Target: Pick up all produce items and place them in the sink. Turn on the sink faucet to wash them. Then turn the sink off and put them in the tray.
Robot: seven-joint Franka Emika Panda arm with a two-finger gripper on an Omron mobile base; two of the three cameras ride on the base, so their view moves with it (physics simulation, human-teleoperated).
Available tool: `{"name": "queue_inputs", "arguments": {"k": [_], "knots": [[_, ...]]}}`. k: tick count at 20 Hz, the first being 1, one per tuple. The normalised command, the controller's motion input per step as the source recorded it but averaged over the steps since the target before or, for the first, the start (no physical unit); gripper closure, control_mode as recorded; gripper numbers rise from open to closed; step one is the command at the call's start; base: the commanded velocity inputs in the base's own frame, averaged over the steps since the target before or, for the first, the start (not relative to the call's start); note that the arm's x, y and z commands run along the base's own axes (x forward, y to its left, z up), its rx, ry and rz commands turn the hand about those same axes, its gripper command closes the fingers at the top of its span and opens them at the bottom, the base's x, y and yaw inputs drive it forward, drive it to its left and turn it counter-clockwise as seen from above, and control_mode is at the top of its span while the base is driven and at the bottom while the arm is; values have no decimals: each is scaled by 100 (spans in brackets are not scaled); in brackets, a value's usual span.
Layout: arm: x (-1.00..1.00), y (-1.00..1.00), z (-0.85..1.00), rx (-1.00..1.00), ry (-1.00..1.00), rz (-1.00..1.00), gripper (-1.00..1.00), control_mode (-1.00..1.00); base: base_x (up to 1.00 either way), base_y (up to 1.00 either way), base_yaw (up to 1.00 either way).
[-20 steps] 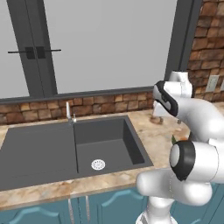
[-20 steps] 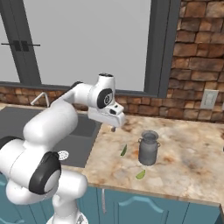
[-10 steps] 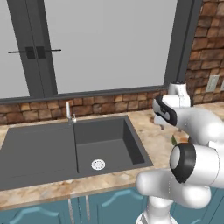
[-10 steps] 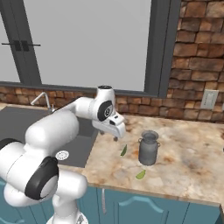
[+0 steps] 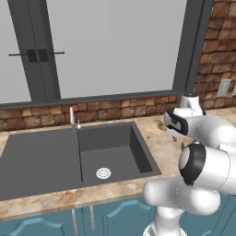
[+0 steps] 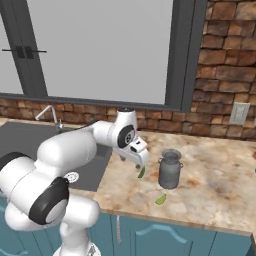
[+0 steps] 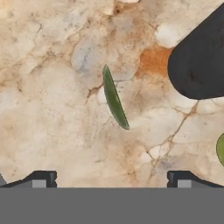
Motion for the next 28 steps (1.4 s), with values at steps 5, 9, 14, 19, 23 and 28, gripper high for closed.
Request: {"name": "queue_inputs", "arguments": {"k": [5, 9, 14, 19, 23, 28], "knots": [[5, -12, -31, 0, 0, -1, -100, -100, 0, 0, 0], [10, -5, -29, 0, 0, -1, -100, -100, 0, 0, 0], [15, 0, -28, 0, 0, -2, -100, -100, 0, 0, 0], [23, -11, -19, 0, 0, -3, -100, -100, 0, 0, 0], [21, -14, -18, 0, 0, -2, -100, -100, 0, 0, 0], [17, -6, -22, 0, 0, -1, -100, -100, 0, 0, 0]]}}
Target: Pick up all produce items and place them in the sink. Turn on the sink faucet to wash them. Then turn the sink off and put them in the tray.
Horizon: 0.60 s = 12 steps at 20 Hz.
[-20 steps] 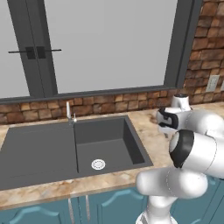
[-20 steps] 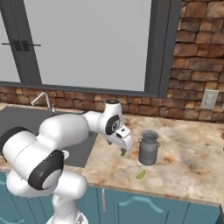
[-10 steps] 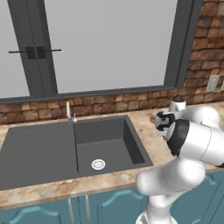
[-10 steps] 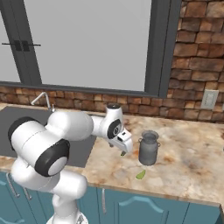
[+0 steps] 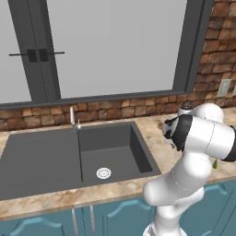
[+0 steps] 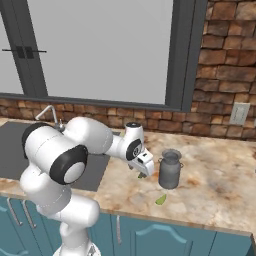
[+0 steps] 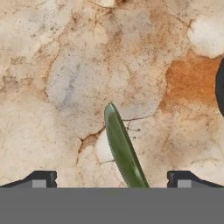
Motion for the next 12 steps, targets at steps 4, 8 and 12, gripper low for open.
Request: {"name": "queue_inputs", "arguments": {"k": [4, 8, 12], "knots": [[4, -6, -21, 0, 0, 0, 100, -100, 0, 0, 0], [0, -1, -6, 0, 0, -1, 100, -100, 0, 0, 0], [-4, 1, 0, 0, 0, 0, 100, -100, 0, 0, 0]]}}
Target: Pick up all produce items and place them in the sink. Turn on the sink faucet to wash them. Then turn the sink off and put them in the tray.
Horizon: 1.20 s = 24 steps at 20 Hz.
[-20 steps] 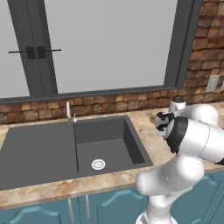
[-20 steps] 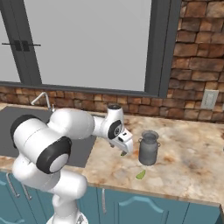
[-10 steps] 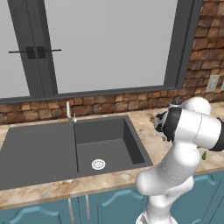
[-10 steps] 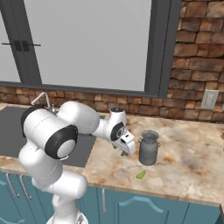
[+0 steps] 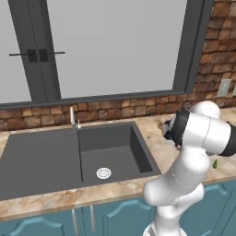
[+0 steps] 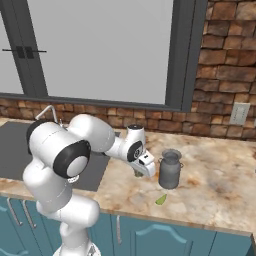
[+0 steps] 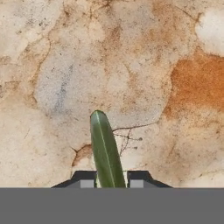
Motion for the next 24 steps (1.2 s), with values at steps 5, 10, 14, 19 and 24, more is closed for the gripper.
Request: {"name": "queue_inputs", "arguments": {"k": [5, 10, 14, 19, 24], "knots": [[-22, 15, 46, 0, -13, 0, 100, -100, 0, 0, 0], [-26, 56, 76, 0, -9, 4, 100, -100, 0, 0, 0], [-14, 96, 42, 0, 0, 7, 100, -100, 0, 0, 0], [-5, 100, 28, 0, 2, 9, 100, -100, 0, 0, 0], [0, 100, 9, 0, 11, 11, 100, -100, 0, 0, 0]]}}
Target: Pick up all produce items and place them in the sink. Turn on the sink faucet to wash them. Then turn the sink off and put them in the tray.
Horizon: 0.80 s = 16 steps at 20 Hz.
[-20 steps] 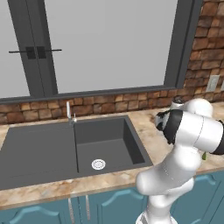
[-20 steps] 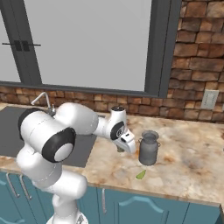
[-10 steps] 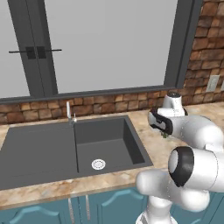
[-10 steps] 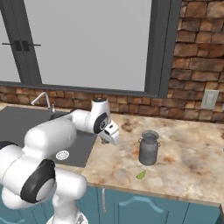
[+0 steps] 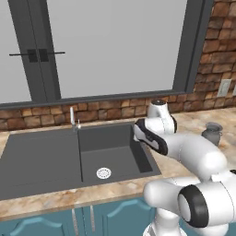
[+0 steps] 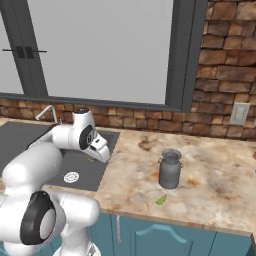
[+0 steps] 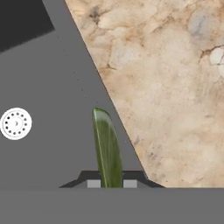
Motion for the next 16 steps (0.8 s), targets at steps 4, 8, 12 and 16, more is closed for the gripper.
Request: {"name": "queue_inputs", "arguments": {"k": [4, 8, 12, 16], "knots": [[11, 91, -1, 0, 16, 11, 100, -100, 0, 0, 0], [27, 83, -12, 0, 13, 10, 100, -100, 0, 0, 0], [38, 67, -21, 0, 7, 9, 100, -100, 0, 0, 0], [47, 43, -38, 5, 1, 6, 100, -100, 0, 0, 0]]}}
